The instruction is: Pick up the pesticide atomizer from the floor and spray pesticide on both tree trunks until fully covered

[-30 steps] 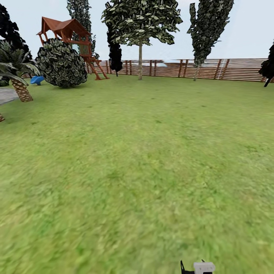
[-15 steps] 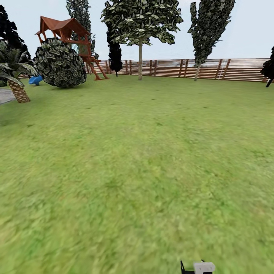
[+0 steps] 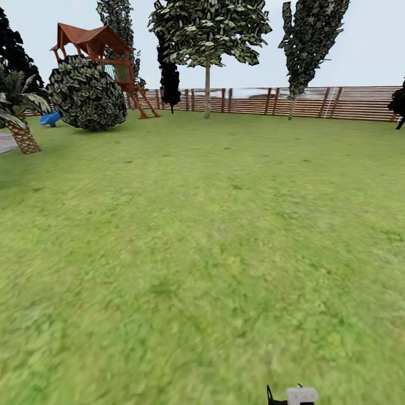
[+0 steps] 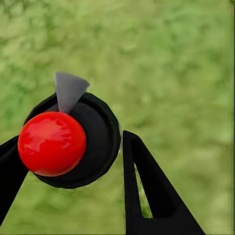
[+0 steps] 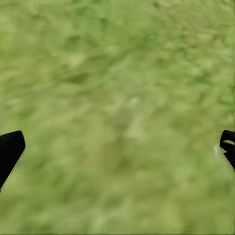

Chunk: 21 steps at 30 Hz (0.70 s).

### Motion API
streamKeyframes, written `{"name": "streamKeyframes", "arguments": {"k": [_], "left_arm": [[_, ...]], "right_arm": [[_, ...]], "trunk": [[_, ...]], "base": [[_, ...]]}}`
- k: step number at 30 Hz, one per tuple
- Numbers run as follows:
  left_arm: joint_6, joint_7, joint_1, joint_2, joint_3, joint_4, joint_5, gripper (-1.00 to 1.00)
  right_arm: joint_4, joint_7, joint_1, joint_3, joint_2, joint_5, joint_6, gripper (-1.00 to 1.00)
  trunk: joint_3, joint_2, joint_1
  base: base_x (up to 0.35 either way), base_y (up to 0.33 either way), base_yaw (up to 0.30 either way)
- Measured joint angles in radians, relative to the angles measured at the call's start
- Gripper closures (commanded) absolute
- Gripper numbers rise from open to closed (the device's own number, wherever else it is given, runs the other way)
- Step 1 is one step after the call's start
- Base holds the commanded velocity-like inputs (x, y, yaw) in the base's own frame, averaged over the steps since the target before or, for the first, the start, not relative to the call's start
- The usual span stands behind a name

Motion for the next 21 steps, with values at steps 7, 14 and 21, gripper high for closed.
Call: {"name": "streamKeyframes", "arguments": {"k": [7,14,21], "left_arm": [[0.0,0.0,0.0,0.001,0.0,0.0,0.0,1.0],[0.0,0.0,0.0,-0.001,0.0,0.0,0.0,1.0],[0.0,0.0,0.0,-0.001,0.0,0.0,0.0,1.0]], "right_arm": [[0.0,0.0,0.0,0.0,0.0,0.0,0.0,-1.0],[0.0,0.0,0.0,0.0,0.0,0.0,0.0,-1.0],[0.0,0.0,0.0,0.0,0.0,0.0,0.0,-1.0]], "trunk": [[0.0,0.0,0.0],[0.0,0.0,0.0],[0.0,0.0,0.0]], "base": [[0.339,0.0,0.0],[0.339,0.0,0.0],[0.339,0.0,0.0]]}}
